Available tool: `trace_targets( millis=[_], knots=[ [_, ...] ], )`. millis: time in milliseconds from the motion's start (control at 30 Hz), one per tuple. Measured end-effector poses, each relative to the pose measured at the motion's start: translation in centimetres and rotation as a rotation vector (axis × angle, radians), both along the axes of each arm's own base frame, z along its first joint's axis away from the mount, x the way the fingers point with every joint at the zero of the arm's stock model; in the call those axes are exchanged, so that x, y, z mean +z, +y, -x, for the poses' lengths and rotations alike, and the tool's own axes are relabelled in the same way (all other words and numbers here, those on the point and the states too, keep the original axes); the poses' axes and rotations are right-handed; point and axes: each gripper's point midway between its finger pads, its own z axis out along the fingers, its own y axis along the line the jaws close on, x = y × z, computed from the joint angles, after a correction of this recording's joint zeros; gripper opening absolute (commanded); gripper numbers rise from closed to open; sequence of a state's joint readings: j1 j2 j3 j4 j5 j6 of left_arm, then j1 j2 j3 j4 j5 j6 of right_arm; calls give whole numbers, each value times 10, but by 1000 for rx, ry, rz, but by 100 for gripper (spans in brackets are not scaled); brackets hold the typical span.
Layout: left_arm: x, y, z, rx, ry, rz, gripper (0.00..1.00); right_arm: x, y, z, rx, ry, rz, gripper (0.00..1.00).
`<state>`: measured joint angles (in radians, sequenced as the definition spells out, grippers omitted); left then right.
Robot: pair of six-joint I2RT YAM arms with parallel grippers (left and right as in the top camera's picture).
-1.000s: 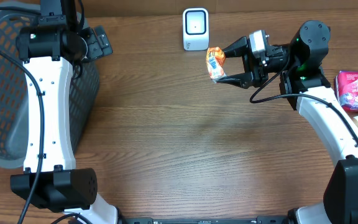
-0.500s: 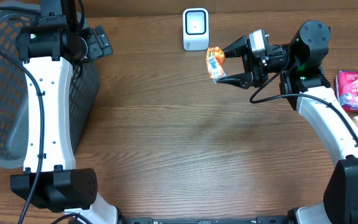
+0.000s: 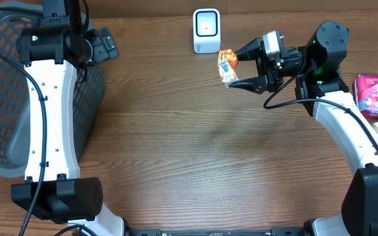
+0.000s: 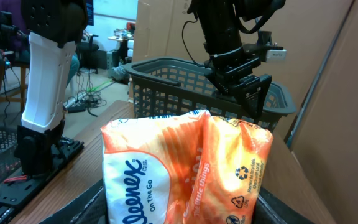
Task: Scan the item barcode
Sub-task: 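Raise the tissue pack and carry it toward the scanner, then hold the tissue pack in front of the white scanner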
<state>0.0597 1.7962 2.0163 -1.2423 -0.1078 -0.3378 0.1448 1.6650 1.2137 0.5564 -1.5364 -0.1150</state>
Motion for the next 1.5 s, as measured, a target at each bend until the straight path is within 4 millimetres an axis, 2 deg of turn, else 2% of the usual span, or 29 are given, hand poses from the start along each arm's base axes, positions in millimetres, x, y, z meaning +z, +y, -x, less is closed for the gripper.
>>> trace_targets(
  millis=[133, 200, 267, 433, 500, 633, 700, 900, 1100, 1233, 1300, 1500],
  knots=[
    [0, 0, 0, 0, 0, 0, 100, 0, 0, 0, 0, 0, 0, 56],
    [0, 0, 0, 0, 0, 0, 100, 0, 0, 0, 0, -1, 0, 49],
    [0, 0, 0, 0, 0, 0, 100, 0, 0, 0, 0, 7, 1, 48],
    [0, 0, 0, 1, 0, 0, 100, -10, 1, -9, -45, 174, 19, 49],
    [0, 0, 0, 0, 0, 0, 100, -18, 2, -19, -104, 308, 34, 50],
    [0, 0, 0, 0, 0, 0, 100, -38, 0, -44, -272, 548, 59, 60],
    [0, 0, 0, 0, 0, 0, 100, -44, -4, -60, -374, 649, 54, 61],
    [0, 0, 0, 0, 0, 0, 100, -53, -21, -103, -643, 946, -39, 61],
    [0, 0, 0, 1, 0, 0, 100, -50, -31, -146, -763, 1144, -259, 61],
    [0, 0, 0, 0, 0, 0, 100, -64, -20, -176, -736, 1288, -438, 61],
    [0, 0, 0, 0, 0, 0, 100, -79, -10, -187, -718, 1392, -525, 61],
    [0, 0, 0, 0, 0, 0, 100, -118, 20, -208, -681, 1633, -760, 61]
  ],
)
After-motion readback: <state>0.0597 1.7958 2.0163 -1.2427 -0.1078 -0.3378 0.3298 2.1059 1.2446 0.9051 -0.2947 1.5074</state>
